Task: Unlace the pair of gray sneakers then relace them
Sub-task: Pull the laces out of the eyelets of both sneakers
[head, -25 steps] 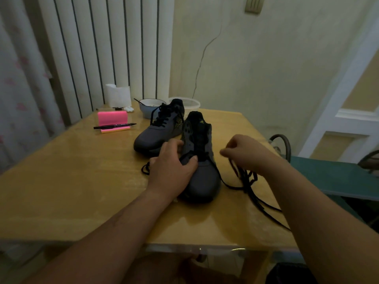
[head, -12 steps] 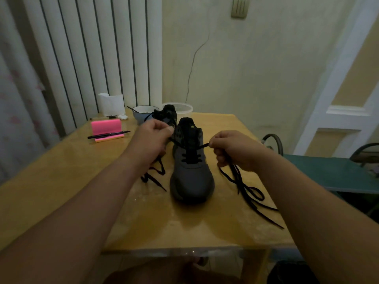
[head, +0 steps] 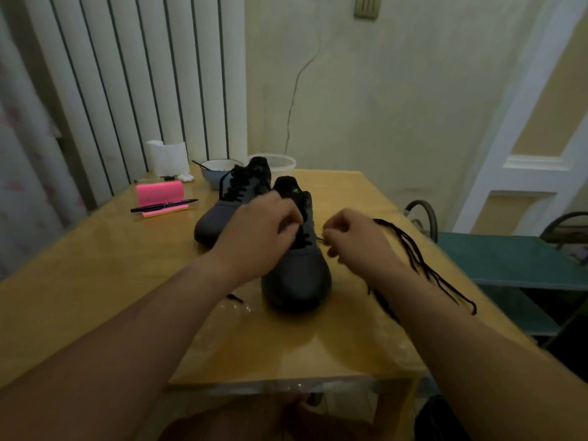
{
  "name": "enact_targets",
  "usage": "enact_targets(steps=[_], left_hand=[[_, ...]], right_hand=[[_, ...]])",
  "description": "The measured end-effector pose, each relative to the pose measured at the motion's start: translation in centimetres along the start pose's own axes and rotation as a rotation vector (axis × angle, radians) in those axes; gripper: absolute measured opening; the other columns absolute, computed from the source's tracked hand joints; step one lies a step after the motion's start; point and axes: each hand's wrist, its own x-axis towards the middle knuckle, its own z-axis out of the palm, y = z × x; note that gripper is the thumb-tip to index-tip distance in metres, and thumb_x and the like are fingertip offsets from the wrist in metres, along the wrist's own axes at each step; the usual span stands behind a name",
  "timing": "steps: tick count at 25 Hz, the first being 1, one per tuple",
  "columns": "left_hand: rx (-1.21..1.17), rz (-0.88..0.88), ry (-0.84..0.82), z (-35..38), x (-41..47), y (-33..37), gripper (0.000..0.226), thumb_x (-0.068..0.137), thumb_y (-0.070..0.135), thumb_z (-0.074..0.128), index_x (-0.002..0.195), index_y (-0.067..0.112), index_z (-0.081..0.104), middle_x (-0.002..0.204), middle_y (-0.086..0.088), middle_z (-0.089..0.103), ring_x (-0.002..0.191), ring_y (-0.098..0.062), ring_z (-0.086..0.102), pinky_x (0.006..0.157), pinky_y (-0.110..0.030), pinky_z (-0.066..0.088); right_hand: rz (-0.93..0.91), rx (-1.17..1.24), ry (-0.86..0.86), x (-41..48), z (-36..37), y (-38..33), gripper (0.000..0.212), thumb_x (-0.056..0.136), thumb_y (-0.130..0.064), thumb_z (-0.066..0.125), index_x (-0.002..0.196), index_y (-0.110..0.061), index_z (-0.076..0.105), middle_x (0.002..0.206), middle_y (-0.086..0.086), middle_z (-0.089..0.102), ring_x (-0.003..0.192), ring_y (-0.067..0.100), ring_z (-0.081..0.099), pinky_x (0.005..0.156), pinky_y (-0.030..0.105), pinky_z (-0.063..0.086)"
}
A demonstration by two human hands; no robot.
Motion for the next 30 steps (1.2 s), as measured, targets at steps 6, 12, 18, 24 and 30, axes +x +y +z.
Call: enact_targets(steps=[6, 12, 18, 24, 30], left_hand=[[0.183, -0.155, -0.247, 1.9, 1.8, 0.6, 0.021, 0.102, 0.048, 0.060, 0.097, 0.028, 0.059, 0.102, 0.005, 0.049, 0.088, -0.014, 0.053, 0.078, -0.036, 0.048], [0.213, -0.260, -0.512, 1.5, 4.7, 1.3, 0.045, 0.104, 0.047, 0.060, 0.091, 0.005, 0.069, 0.086, -0.015, 0.060, 0.073, -0.029, 0.057, 0.063, -0.037, 0.039], [0.049, -0.052, -0.308, 1.1, 3.5, 0.8, 0.029, 0.102, 0.031, 0.066, 0.079, 0.020, 0.053, 0.089, 0.000, 0.051, 0.077, -0.015, 0.050, 0.067, -0.031, 0.038], [-0.634, -0.456, -0.454, -1.0, 1.2, -0.1, 0.029, 0.104, 0.040, 0.059, 0.087, 0.022, 0.074, 0.078, 0.009, 0.072, 0.081, -0.011, 0.066, 0.078, -0.032, 0.049], [0.135, -0.260, -0.551, 0.7, 4.5, 2.6, 0.045, 0.105, 0.046, 0.058, 0.075, 0.013, 0.057, 0.072, -0.008, 0.050, 0.067, -0.023, 0.049, 0.061, -0.034, 0.036]], right_hand=[[-0.043, 0.067, 0.082, -2.8, 4.5, 2.9, 0.039, 0.099, -0.054, 0.053, 0.123, -0.024, 0.058, 0.116, -0.005, 0.058, 0.106, 0.012, 0.060, 0.085, 0.037, 0.058], [-0.062, 0.113, -0.099, -3.5, 4.0, 2.1, 0.079, 0.087, -0.073, 0.057, 0.153, -0.033, 0.040, 0.148, -0.005, 0.052, 0.132, 0.016, 0.053, 0.106, 0.046, 0.051], [-0.126, 0.122, -0.078, -4.2, 3.0, 1.1, 0.045, 0.097, -0.046, 0.064, 0.138, -0.028, 0.059, 0.120, -0.006, 0.061, 0.114, 0.016, 0.059, 0.096, 0.044, 0.054], [-0.139, 0.122, -0.068, -4.1, 3.3, 1.6, 0.034, 0.099, -0.036, 0.067, 0.130, -0.021, 0.065, 0.093, -0.024, 0.055, 0.086, -0.008, 0.059, 0.078, 0.015, 0.050], [-0.120, 0.094, -0.083, -4.3, 3.0, 1.1, 0.039, 0.098, -0.043, 0.065, 0.134, -0.026, 0.060, 0.116, -0.007, 0.056, 0.113, 0.018, 0.058, 0.095, 0.045, 0.052]])
